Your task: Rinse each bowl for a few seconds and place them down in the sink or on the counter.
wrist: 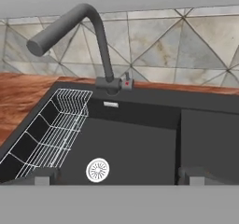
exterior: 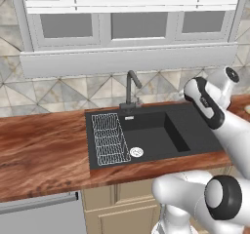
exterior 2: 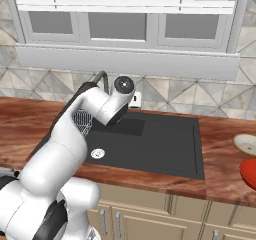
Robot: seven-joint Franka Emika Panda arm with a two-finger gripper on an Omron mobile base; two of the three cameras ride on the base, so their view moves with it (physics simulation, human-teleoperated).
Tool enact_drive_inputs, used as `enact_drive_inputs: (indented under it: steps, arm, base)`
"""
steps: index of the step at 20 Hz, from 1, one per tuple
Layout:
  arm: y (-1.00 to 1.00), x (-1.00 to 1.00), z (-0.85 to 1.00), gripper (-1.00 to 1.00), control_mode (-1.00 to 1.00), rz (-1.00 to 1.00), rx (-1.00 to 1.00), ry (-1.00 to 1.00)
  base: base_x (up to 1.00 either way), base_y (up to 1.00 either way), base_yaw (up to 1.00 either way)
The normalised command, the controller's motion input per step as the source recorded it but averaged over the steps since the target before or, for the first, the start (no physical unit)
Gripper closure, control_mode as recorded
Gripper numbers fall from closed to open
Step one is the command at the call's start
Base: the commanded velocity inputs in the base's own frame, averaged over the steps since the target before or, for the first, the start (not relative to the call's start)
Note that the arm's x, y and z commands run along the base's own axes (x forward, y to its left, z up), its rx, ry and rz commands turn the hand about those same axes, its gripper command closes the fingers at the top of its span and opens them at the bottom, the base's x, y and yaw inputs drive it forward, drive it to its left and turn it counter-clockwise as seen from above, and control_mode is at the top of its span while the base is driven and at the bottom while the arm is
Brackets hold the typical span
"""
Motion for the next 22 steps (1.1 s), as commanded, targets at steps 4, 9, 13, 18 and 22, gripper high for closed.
enact_drive_inputs:
  steps: [4,9,13,18,22]
  arm:
    - [0.01,0.37,-0.14,-1.0,-1.0,0.04,0.1,0.0]
    - [0.05,0.34,-0.06,-1.0,-1.0,0.07,0.04,-0.03]
    - [0.12,0.28,-0.06,-1.0,-1.0,0.06,0.0,-0.11]
    - [0.14,0.2,-0.09,-1.0,-1.0,0.05,0.0,-0.16]
    - [0.12,0.2,-0.13,-1.0,-1.0,0.05,0.0,-0.16]
  base:
    - [0.0,0.0,0.0]
    - [0.0,0.0,0.0]
    - [0.0,0.0,0.0]
    - [0.0,0.0,0.0]
    - [0.0,0.0,0.0]
